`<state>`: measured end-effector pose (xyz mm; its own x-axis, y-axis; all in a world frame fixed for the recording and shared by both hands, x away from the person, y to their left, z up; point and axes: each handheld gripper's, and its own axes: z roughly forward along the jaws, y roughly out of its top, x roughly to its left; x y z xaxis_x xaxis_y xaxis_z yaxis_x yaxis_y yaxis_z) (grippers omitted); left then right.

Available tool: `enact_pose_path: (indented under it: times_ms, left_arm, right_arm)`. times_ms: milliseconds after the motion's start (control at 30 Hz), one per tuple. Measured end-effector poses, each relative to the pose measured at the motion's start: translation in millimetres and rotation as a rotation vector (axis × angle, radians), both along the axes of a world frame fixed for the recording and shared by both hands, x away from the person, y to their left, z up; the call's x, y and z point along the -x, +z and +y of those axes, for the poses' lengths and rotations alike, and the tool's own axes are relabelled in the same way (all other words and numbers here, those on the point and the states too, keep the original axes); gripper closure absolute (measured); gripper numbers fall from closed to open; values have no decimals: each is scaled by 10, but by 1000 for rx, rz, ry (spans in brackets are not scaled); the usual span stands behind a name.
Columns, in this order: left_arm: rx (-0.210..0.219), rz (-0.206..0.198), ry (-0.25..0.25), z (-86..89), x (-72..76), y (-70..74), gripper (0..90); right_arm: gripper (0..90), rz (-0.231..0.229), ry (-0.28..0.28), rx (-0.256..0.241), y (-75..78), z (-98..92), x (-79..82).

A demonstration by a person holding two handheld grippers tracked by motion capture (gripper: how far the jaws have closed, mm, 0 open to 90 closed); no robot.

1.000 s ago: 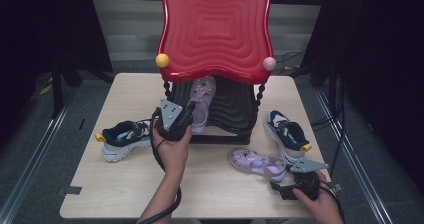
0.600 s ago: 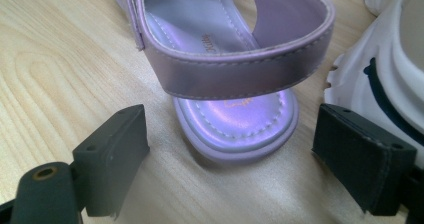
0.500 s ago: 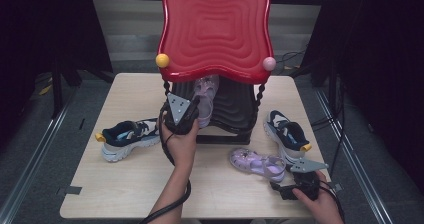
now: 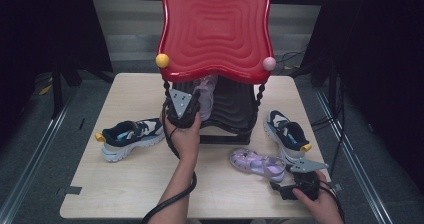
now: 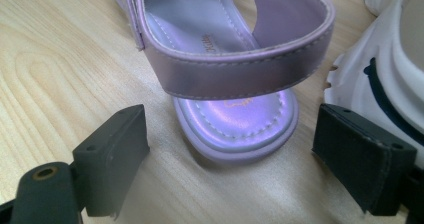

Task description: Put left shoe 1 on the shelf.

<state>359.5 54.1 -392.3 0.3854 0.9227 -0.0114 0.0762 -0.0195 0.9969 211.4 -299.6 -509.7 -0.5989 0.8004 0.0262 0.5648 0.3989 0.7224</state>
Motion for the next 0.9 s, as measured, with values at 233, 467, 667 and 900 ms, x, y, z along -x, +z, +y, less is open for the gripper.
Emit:
enact_pose_path:
  times_ms: [233, 467, 667, 900]
  left_arm:
    - [6, -5, 29, -55, -71, -64, 797]
    - [24, -1, 59, -97, -136, -131, 795]
    - [39, 2, 78, -123, -154, -181, 793]
    - [64, 10, 101, -116, -168, -268, 786]
  right_arm:
    - [138, 1, 0, -1, 0, 0, 0]
    - [138, 1, 0, 0, 0, 0, 0]
    - [137, 0, 0, -1, 0, 0, 0]
    - [137, 1, 0, -1, 0, 0, 0]
